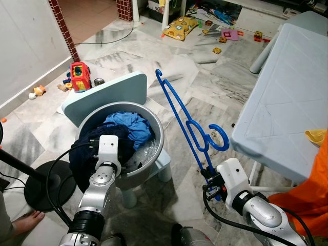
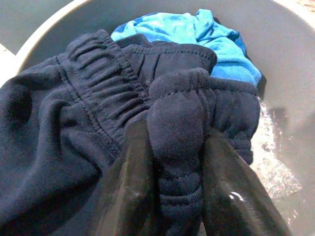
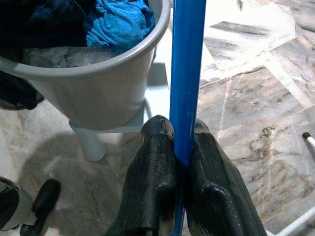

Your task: Hang hanger

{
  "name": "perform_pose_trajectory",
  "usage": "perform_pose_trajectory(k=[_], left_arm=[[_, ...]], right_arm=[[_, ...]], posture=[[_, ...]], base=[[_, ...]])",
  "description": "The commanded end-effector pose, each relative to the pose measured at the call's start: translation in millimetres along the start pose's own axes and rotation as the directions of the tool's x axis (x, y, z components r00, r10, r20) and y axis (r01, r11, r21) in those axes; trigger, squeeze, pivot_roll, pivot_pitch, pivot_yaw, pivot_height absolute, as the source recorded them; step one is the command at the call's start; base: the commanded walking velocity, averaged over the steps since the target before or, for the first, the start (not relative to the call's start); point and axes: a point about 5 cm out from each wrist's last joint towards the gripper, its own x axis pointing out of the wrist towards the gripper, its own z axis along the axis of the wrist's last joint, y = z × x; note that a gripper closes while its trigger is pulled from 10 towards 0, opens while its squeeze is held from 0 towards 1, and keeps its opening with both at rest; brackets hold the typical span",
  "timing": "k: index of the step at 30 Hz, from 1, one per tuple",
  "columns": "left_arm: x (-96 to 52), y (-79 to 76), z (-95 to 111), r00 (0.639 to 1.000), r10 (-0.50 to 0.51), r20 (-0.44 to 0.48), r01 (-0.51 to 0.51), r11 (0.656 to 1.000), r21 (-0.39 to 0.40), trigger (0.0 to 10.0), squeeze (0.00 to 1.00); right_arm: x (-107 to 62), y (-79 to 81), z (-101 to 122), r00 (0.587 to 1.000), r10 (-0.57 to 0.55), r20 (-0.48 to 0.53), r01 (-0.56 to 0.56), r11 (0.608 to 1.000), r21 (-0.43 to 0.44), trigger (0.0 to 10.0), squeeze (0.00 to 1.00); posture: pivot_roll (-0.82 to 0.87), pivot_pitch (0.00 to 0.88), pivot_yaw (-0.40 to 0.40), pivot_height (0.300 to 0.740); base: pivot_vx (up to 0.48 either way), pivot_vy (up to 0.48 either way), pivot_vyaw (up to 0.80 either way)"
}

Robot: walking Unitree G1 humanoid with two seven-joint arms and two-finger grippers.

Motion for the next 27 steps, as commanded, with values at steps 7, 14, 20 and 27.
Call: perform_pose_trajectory(k=[7, 14, 20, 27], left_arm=[[-2.3, -3.4, -3, 0.999, -0.039, 0.023, 0.038, 0.999, 0.020, 0.0, 0.00], [-8.0, -3.2, -3, 0.998, -0.041, 0.048, 0.041, 0.999, 0.014, 0.0, 0.00], [-12.1, -3.9, 8, 0.988, -0.090, 0.124, 0.082, 0.994, 0.074, 0.0, 0.00], [-25.5, -7.3, 34, 0.938, -0.234, 0.255, 0.182, 0.961, 0.209, 0.0, 0.00]], right_arm=[[-2.3, -0.7, 1, 1.000, -0.007, 0.004, 0.007, 1.000, -0.006, 10.0, 0.00], [0.7, -2.0, 1, 1.000, -0.009, 0.006, 0.009, 1.000, -0.005, 10.0, 0.00], [10.7, -2.0, 5, 1.000, -0.002, 0.027, 0.002, 1.000, -0.008, 10.0, 0.00], [23.9, -6.4, 11, 0.998, -0.024, 0.062, 0.023, 1.000, 0.011, 10.0, 0.00]], posture=[[-0.24, 0.189, -0.030, 0.740], [-0.23, 0.177, -0.029, 0.740], [-0.21, 0.139, -0.023, 0.740], [-0.17, 0.069, -0.001, 0.740]], base=[[0.000, 0.000, 0.00], [0.000, 0.000, 0.00], [0.000, 0.000, 0.00], [0.000, 0.000, 0.00]])
